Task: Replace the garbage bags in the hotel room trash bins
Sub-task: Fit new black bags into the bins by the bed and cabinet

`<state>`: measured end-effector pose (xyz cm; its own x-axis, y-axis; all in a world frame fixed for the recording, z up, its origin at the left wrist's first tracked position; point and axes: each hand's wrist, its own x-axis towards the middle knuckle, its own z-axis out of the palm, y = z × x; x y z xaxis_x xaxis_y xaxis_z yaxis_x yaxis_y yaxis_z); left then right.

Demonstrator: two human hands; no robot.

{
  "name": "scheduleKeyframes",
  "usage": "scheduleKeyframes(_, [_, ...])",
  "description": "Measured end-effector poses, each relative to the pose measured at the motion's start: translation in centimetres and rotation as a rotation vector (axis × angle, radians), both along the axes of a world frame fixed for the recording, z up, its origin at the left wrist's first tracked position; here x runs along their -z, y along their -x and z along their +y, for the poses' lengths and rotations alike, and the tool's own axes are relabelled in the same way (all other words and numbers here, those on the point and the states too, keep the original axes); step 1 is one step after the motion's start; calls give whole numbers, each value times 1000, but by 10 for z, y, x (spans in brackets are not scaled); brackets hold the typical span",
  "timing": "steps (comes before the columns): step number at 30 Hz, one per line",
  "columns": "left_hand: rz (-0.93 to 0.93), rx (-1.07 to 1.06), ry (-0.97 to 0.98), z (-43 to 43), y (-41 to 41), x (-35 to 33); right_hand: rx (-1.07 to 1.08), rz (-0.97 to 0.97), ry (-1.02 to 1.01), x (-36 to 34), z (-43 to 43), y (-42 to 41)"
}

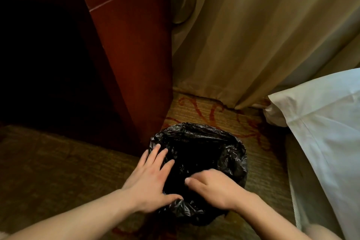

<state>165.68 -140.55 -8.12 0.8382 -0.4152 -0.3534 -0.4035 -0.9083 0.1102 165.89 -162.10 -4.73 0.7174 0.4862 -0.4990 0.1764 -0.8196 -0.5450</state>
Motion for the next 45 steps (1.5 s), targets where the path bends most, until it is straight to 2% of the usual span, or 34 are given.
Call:
scheduleKeyframes(2, [-36, -4, -19, -3, -5, -2, -212, -51, 273, 23, 18, -20])
scheduleKeyframes(5, [-56, -52, -26, -8, -16, -5, -417, 199, 539, 69, 39, -45])
scheduleKeyframes(7, [-59, -62, -31, -14, -18, -7, -415, 291, 644, 92, 40, -57])
scheduleKeyframes(12, [-54, -10, -36, -24, -12, -2, -473, 234, 740, 115, 40, -61])
scheduleKeyframes(16, [-15, -10, -34, -18, -9, 1, -373, 210, 606, 88, 45, -64])
scheduleKeyframes(18, [0, 3, -20, -13, -7, 0, -285, 1, 412, 63, 42, -55])
scheduleKeyframes(22, [27, -14, 10, -5, -2, -3, -146, -681, 10, 34, -2, -8])
scheduleKeyframes(24, [37, -9, -7, -6, 0, -3, -60, -908, -36, 40, -29, 14])
scheduleKeyframes(25, [40, -10, -11, -9, 0, -3, 15, -911, 21, 45, -40, 20])
scheduleKeyframes(27, [36, -19, -6, -14, 0, -3, 179, -743, 124, 57, -54, 24])
scheduleKeyframes(28, [33, -28, -1, -16, 1, -3, 272, -584, 86, 62, -58, 25])
scheduleKeyframes(30, [37, -41, -10, -19, 5, -1, 432, -298, -153, 70, -61, 22])
scheduleKeyframes(31, [41, -37, -33, -20, 8, 1, 468, -221, -274, 73, -63, 19])
scheduleKeyframes(34, [39, -47, -89, -21, 15, 6, 585, -228, -470, 70, -66, 5])
scheduleKeyframes(37, [0, -60, -101, -23, 15, 6, 703, -218, -560, 60, -68, -21])
scheduleKeyframes(39, [-22, -42, -123, -25, 11, 5, 638, -254, -430, 59, -67, -43])
scheduleKeyframes(41, [36, -44, -100, -25, 5, 1, 564, -247, -280, 60, -63, -65])
scheduleKeyframes(45, [182, -151, 109, -25, -10, -13, 595, -234, -172, 56, -52, -94])
